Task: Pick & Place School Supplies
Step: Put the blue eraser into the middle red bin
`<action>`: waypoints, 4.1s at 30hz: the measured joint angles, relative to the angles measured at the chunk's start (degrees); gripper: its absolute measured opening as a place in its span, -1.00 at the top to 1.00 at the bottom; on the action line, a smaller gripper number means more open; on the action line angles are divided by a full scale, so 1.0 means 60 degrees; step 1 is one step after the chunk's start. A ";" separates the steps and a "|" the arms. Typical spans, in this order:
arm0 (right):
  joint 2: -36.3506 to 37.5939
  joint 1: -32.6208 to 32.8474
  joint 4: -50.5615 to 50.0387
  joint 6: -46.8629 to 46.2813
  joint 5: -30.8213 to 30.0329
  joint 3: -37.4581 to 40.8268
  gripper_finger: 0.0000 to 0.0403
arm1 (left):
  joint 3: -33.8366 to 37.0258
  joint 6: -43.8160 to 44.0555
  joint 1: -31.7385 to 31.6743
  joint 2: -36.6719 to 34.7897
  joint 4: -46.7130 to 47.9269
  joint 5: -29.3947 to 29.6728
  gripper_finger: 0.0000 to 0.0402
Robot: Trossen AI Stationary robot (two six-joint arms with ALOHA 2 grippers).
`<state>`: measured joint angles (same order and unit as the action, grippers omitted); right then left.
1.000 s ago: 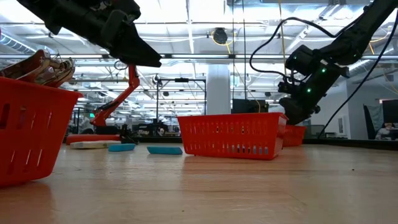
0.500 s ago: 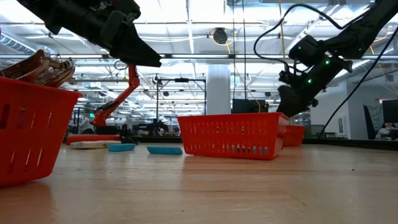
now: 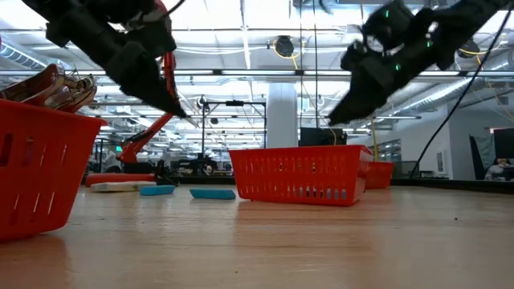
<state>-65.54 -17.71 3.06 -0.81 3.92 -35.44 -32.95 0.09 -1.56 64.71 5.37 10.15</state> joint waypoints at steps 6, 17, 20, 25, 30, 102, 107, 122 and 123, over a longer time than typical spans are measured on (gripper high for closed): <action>-0.0812 0.1792 0.0030 -0.0051 -0.0695 -0.1201 -0.23 | 0.0000 0.0604 0.0252 0.0000 0.0534 -0.0230 -0.42; -0.2667 0.3128 -0.0735 0.0551 -0.1570 -0.2904 -0.23 | -0.0158 0.0810 0.0929 0.1358 -0.0343 -0.1296 -0.42; -0.2622 0.3166 -0.0822 0.0606 -0.1696 -0.2915 -0.23 | -0.0573 0.0710 0.1019 0.2102 -0.0189 -0.1270 -0.42; -0.2430 0.3188 -0.1118 0.0728 -0.2114 -0.2908 -0.23 | -0.1655 0.0207 0.1040 0.3428 0.0260 -0.1101 -0.42; -0.2213 0.3293 -0.1760 0.0734 -0.2480 -0.2891 -0.23 | -0.2419 -0.0146 0.1035 0.4428 0.1070 -0.0954 -0.42; -0.1159 0.4097 -0.2986 0.0194 -0.4429 -0.2897 -0.22 | -0.4008 -0.1725 0.1596 0.4989 0.0722 0.0740 0.76; -0.1159 0.4094 -0.2990 0.0208 -0.4432 -0.2897 -0.22 | -0.4594 -0.2153 0.1596 0.5428 0.0303 0.0181 0.76; -0.1155 0.4093 -0.2993 0.0243 -0.4407 -0.2897 -0.22 | -0.4943 -0.1904 0.1209 0.6891 -0.0063 -0.1190 0.76; -0.1155 0.4093 -0.2993 0.0245 -0.4407 -0.2897 -0.22 | -0.4943 -0.1851 0.1171 0.6896 -0.0058 -0.1334 0.74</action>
<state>-72.47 6.85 -14.90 0.67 -22.52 -52.82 -62.61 -11.02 5.46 106.08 5.03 2.15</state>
